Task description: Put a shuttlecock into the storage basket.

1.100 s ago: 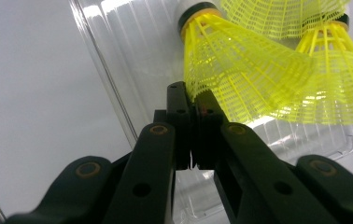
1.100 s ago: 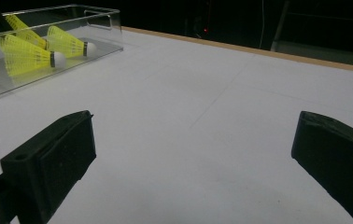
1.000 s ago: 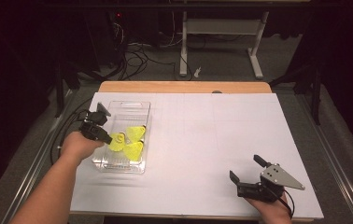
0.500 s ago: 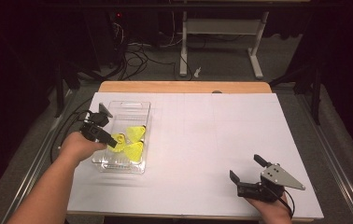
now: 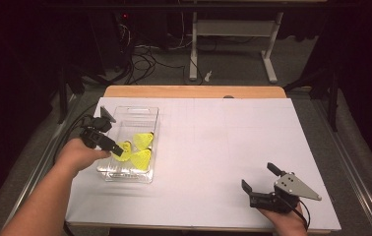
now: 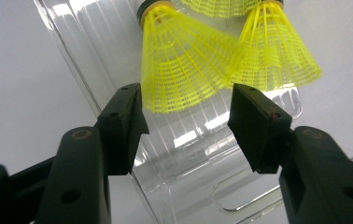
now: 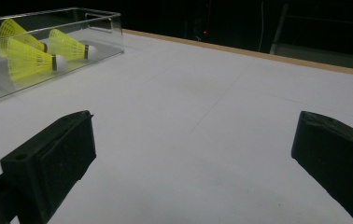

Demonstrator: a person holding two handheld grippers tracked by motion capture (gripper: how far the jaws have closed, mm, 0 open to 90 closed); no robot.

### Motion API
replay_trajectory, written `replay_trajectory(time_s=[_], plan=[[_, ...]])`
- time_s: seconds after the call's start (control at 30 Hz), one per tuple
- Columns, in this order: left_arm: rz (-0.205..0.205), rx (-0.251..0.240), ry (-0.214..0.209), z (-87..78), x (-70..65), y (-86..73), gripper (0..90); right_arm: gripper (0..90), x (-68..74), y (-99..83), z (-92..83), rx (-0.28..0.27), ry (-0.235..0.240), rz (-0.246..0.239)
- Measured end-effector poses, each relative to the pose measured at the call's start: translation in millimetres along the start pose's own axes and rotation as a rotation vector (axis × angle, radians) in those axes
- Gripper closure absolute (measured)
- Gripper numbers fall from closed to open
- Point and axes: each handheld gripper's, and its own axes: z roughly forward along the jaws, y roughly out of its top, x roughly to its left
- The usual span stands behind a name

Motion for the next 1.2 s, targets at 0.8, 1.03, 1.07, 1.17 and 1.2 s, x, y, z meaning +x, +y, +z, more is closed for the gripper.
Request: replay_trajectory(time_s=[0.8,1.03,1.07,1.17,1.2], plan=[[0.022,0.023,-0.01,-5.8,-16.9,4.9,34.6,0.2,-0.1,0.9,-1.7,-0.005,-0.001,0.0],[0.032,0.03,-0.019,-1.1,-20.1,6.2,28.0,0.2,-0.3,0.6,-1.7,-0.003,-0.002,0.0],[0.031,0.034,-0.02,-0.4,-20.2,6.4,27.3,0.2,-0.4,0.6,-1.7,-0.003,-0.003,0.003],[0.029,0.038,-0.023,1.0,-20.0,6.3,23.8,0.2,-0.4,0.5,-1.6,-0.003,-0.003,0.002],[0.027,0.04,-0.025,1.1,-19.8,6.2,22.0,0.2,-0.3,0.5,-1.5,-0.003,-0.002,0.001]])
